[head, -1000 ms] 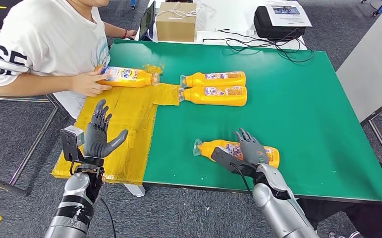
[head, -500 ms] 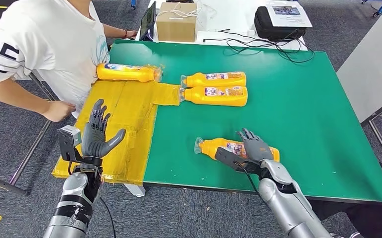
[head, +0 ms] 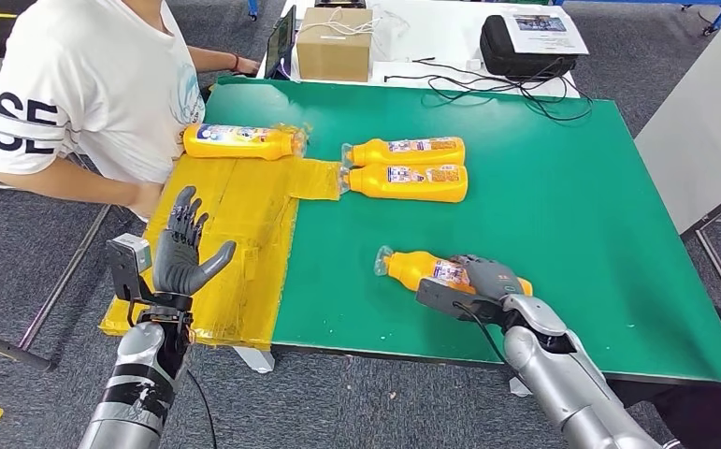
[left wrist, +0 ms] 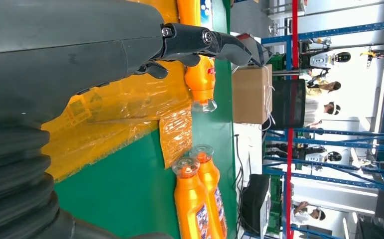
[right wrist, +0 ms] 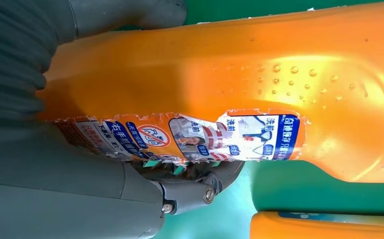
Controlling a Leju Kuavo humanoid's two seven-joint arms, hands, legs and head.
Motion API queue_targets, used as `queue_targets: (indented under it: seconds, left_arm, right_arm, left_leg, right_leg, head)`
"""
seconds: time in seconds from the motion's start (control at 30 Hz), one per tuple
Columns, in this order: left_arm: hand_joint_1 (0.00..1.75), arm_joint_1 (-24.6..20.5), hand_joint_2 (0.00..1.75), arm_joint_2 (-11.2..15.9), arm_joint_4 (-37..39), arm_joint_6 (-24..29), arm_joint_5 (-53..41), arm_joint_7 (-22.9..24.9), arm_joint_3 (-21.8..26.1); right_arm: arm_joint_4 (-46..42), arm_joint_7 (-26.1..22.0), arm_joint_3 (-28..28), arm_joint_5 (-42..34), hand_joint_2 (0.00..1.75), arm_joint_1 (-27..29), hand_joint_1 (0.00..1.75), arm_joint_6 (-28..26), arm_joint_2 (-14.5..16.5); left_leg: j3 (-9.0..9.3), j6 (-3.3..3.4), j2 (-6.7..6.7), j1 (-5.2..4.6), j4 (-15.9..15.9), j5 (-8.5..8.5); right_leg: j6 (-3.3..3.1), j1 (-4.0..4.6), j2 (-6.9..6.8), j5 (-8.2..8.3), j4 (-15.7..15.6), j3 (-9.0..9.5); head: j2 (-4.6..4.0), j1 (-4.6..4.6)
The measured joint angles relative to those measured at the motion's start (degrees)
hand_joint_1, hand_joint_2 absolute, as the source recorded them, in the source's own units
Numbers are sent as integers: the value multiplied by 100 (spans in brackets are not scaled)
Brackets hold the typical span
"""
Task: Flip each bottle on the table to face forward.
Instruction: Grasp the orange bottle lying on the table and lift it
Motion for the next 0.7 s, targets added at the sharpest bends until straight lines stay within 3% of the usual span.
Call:
queue_targets:
  seconds: [0.23,0.5,0.6,0.7]
  left_arm:
    - [0,-11,175,10,36,-9,17,-4,11]
    - [0,-193,175,45,229,199,-172,104,-74]
    - [0,-343,175,51,422,281,-232,167,-154]
    - [0,-505,175,52,666,240,-287,414,-281]
  right_arm:
    - [-1,-32,15,-157,175,-20,175,-1,-50]
    - [-81,-210,-30,-1133,175,-32,175,-77,-79]
    - [-48,-363,-96,-1472,175,-47,175,-349,73]
    - [-4,-589,-263,-1665,175,59,175,-1126,518]
  left_leg:
    - [0,1,0,0,0,-1]
    - [0,1,4,1,0,-2]
    - [2,1,13,2,-1,-2]
    - [3,-1,25,4,-1,-3]
  right_leg:
    - [0,1,-1,0,0,-1]
    - [0,3,1,0,0,1]
    - [0,4,4,3,1,0]
    - [-1,7,10,5,3,-6]
  head:
    - [0,-2]
    - [0,0]
    - [0,1]
    - [0,1]
